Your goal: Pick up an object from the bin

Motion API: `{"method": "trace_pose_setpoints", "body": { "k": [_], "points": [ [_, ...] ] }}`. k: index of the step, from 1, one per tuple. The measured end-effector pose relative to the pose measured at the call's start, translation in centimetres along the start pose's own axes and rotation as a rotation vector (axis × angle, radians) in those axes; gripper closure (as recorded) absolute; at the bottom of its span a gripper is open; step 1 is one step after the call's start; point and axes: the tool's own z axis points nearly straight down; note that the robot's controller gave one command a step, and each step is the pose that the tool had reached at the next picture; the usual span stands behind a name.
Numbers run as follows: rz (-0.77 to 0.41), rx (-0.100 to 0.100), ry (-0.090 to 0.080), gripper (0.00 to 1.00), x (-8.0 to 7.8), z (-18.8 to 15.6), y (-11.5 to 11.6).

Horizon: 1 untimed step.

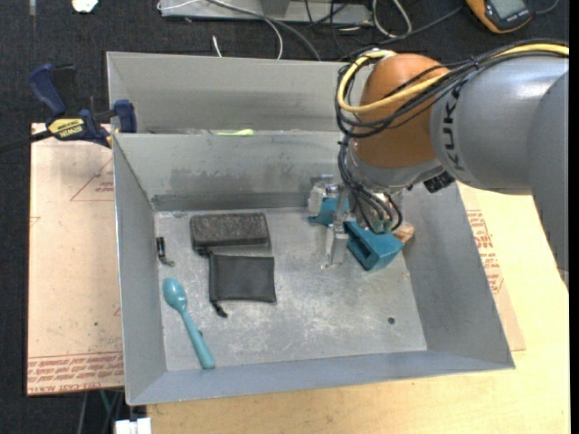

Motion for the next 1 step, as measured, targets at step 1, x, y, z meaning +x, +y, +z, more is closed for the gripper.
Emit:
{"method": "trace_pose_setpoints", "body": {
  "k": [1],
  "points": [
    [0.0, 0.0, -0.007, 0.0, -0.17, -0.49, 0.01]
  ]
}}
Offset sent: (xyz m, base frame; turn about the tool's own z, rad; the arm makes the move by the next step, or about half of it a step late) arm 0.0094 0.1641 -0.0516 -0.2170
